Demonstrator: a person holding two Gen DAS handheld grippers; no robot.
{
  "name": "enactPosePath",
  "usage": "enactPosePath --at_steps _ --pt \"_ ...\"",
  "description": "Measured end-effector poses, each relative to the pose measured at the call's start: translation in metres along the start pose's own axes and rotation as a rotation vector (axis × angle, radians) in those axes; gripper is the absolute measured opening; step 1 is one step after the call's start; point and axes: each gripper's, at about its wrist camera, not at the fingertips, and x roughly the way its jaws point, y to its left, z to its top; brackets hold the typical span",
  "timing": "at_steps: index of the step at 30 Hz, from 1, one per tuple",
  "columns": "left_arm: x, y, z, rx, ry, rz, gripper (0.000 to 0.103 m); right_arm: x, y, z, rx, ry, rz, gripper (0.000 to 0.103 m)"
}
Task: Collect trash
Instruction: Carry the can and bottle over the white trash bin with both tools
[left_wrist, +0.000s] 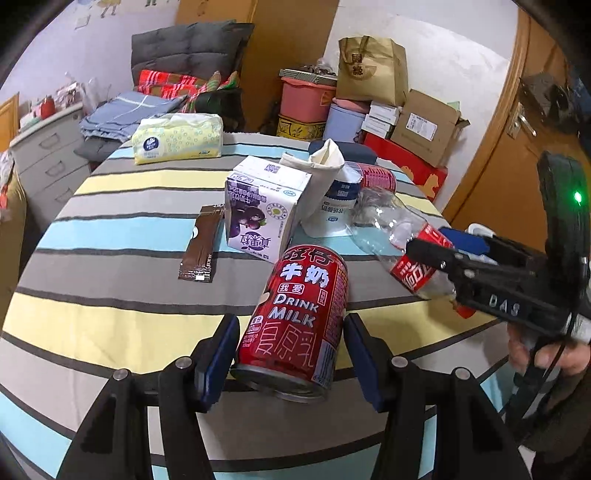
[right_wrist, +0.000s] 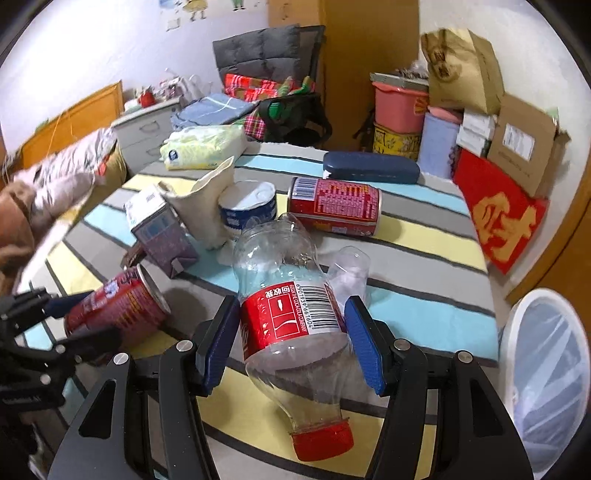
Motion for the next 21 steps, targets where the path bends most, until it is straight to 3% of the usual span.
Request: enactPosePath --at_steps 2,4,10,14,21 --pt "0.001 0.003 0.002 -0.015 -0.004 0.0 0.059 -0.002 0.0 -0.001 -0.003 0.004 0.0 0.06" --pt "0.003 0.003 0.005 -0.014 -0.001 0.022 0.065 -0.005 0.0 -0.003 -0.005 0.018 0.018 0.06" --pt "0.004 -0.003 0.013 0.038 -0.02 0.015 0.066 -0.013 0.004 -0.006 -0.045 0.09 0.007 0.06" --pt "0.01 -0.007 0.016 0.07 0.003 0.016 0.066 -0.003 0.01 -0.003 -0.083 0.099 0.005 0.062" --pt "0.021 -0.006 0.015 0.053 0.013 0.008 0.066 0.003 0.007 -0.004 -0.042 0.077 0.011 0.063"
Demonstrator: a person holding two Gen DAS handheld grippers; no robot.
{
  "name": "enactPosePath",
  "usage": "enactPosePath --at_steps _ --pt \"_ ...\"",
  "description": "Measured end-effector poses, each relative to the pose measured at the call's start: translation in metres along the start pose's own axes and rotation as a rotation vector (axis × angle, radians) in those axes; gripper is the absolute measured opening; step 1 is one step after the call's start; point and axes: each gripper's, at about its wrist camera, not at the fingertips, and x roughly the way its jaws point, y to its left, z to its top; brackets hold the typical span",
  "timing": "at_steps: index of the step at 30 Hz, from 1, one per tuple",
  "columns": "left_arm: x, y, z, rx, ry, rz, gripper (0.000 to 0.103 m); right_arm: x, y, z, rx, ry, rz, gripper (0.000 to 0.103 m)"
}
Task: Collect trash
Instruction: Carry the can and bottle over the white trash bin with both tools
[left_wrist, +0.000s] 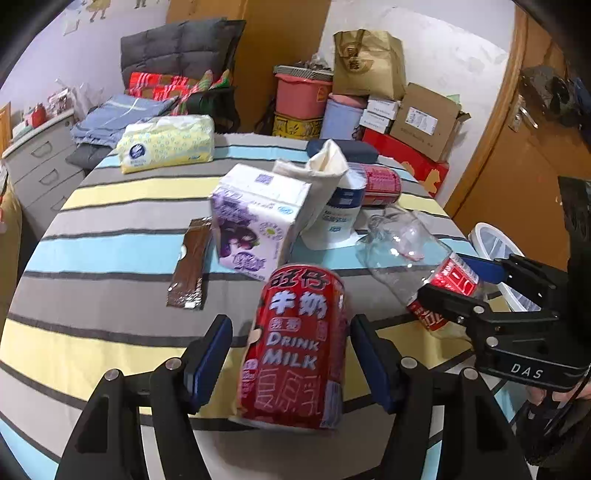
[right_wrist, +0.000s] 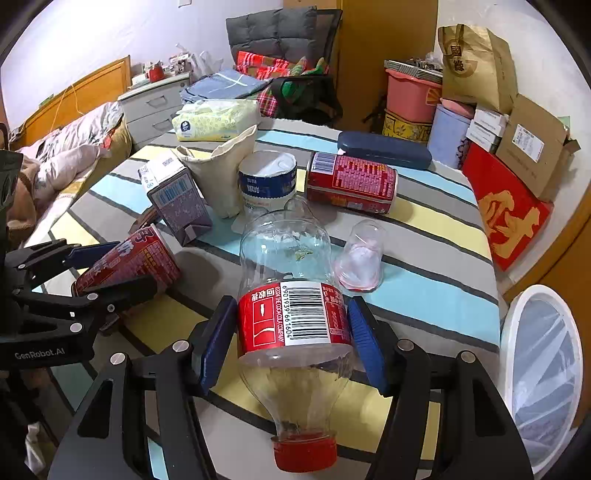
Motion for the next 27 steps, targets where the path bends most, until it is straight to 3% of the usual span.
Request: enactPosePath --at_steps 5,7,27 --pt "0.006 -0.004 -0.003 -0.003 0.021 0.003 0.065 0.004 -0.001 -0.003 0.013 0.013 0.033 0.064" --pt "0.005 -0.001 -0.002 -0.021 0.024 -0.001 0.056 0.006 -0.001 -0.004 0.033 0.017 0.032 0.064" --pt "-0.019 -0.031 0.001 -0.025 -0.046 -0.028 0.054 -0.016 -0.022 -0.02 0.173 -0.05 0.019 0.063"
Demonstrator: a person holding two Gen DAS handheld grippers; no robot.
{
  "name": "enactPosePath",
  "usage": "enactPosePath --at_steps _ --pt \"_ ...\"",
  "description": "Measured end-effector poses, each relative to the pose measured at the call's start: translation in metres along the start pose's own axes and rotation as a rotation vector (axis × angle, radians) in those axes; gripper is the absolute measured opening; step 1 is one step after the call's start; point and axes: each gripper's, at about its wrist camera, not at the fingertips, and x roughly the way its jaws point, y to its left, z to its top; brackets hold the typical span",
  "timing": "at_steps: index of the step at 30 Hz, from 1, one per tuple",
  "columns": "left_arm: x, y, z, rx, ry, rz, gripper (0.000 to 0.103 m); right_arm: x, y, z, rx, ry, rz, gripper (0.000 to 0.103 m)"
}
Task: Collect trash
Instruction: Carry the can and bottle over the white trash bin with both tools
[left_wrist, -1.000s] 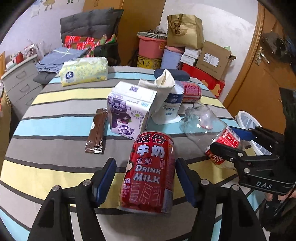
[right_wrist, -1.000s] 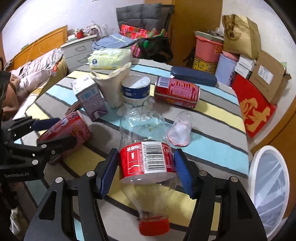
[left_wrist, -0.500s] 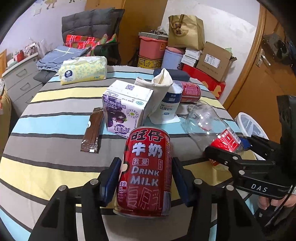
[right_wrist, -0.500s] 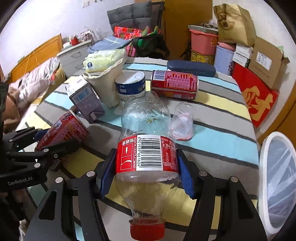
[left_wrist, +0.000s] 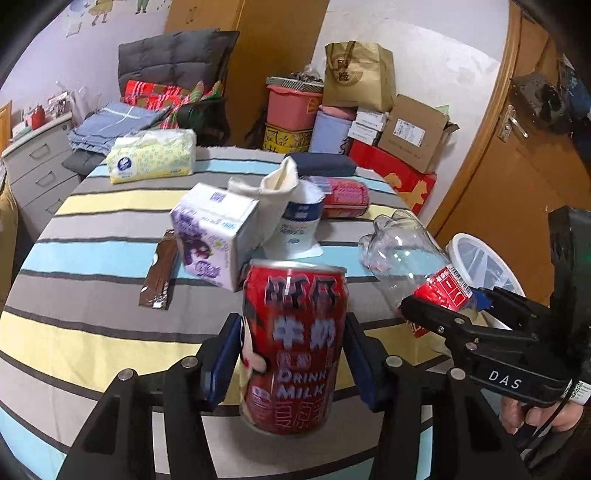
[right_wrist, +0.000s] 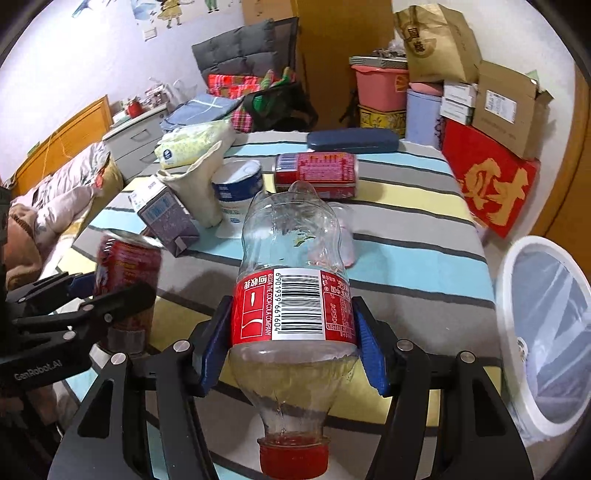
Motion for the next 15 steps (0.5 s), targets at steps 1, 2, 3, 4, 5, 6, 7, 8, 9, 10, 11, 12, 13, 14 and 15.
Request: enactPosePath --at_steps 1,2,3,4,5,6,7,8,9,10,11,12,13,14,15 --pt "-0.001 -0.002 0.0 0.0 -0.002 0.001 0.054 -0.002 -0.002 -0.001 0.007 -0.004 -0.001 0.063" --pt "-0.001 -0.004 0.0 0.003 -0.002 -0.002 0.054 -0.005 -0.004 -0.001 0.016 -0.011 -0.001 0.063" --pt "-0.001 -0.006 0.0 0.004 -0.002 -0.003 0.054 -0.008 -0.006 -0.001 0.021 -0.017 -0.002 0.063" --pt "-0.001 -0.007 0.0 0.004 -0.002 -0.004 0.053 -0.011 -0.007 -0.002 0.026 -0.026 -0.006 0.063" --pt "-0.001 -0.01 -0.001 0.007 0.0 -0.005 0.053 -0.013 -0.009 -0.002 0.029 -0.034 -0.01 0.063" --pt "0.0 -0.011 -0.001 0.008 0.002 -0.006 0.053 -0.015 -0.011 -0.003 0.034 -0.039 -0.013 0.063" --pt "0.0 -0.012 -0.002 0.004 0.004 -0.008 0.053 -0.016 -0.012 -0.003 0.04 -0.041 -0.014 0.063" --pt "0.0 -0.013 -0.003 0.004 0.005 -0.011 0.053 -0.017 -0.013 -0.004 0.046 -0.042 -0.016 0.063" --pt "0.0 -0.015 -0.003 0.005 0.004 -0.012 0.053 -0.018 -0.015 -0.005 0.05 -0.045 -0.016 0.063" --pt "-0.002 -0.019 -0.003 0.009 -0.002 -0.013 0.053 -0.019 -0.015 -0.005 0.052 -0.049 -0.015 0.063" --pt "-0.003 -0.021 -0.002 0.013 -0.005 -0.014 0.053 -0.021 -0.016 -0.006 0.056 -0.053 -0.013 0.063" --pt "-0.004 -0.024 -0.001 0.018 -0.008 -0.016 0.053 -0.023 -0.017 -0.006 0.058 -0.056 -0.012 0.063" --pt "-0.005 -0.028 0.0 0.025 -0.012 -0.021 0.053 -0.025 -0.019 -0.006 0.06 -0.06 -0.012 0.063" --pt "-0.006 -0.032 0.001 0.031 -0.016 -0.023 0.053 -0.027 -0.02 -0.006 0.065 -0.067 -0.013 0.063" --pt "-0.007 -0.035 0.002 0.038 -0.018 -0.025 0.053 -0.03 -0.023 -0.006 0.074 -0.075 -0.017 0.063"
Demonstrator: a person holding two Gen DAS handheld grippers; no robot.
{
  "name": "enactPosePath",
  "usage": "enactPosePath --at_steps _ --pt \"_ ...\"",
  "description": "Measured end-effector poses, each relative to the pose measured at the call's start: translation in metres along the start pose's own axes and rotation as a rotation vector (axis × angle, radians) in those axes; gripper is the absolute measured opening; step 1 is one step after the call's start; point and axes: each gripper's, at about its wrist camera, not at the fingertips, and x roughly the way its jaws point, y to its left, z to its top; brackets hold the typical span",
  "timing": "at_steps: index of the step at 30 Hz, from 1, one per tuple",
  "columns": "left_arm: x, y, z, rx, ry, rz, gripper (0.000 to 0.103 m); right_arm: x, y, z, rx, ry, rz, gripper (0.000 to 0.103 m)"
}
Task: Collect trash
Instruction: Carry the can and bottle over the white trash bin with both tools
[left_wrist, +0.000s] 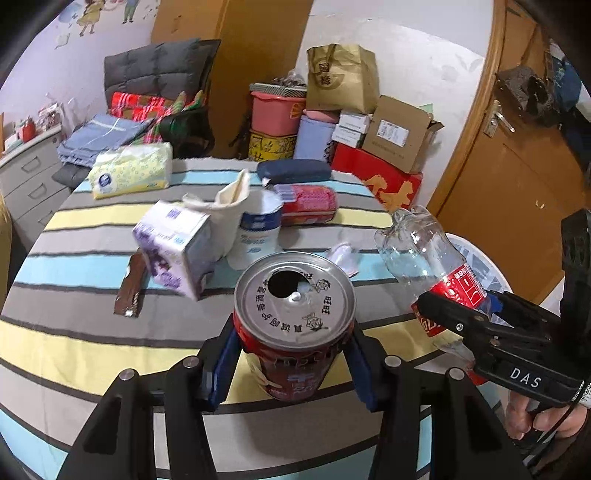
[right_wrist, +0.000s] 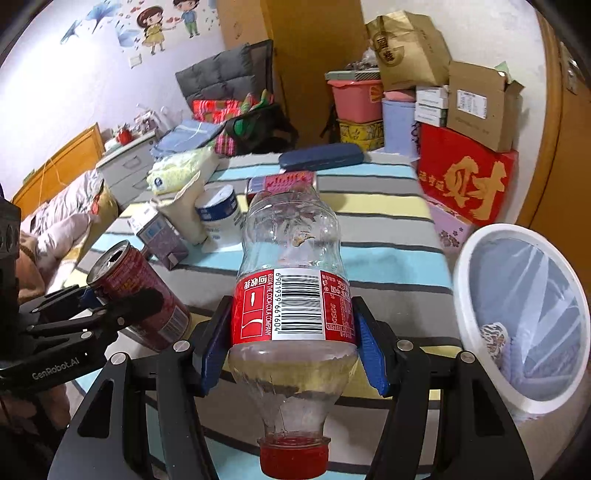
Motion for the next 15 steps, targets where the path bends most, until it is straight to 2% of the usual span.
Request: enactPosePath --at_steps 15 --pt "0.008 -0.087 0.03 0.123 -0.032 -0.086 0.053 -0.037 -0.056 0.001 0.112 -0.087 -0.106 0.063"
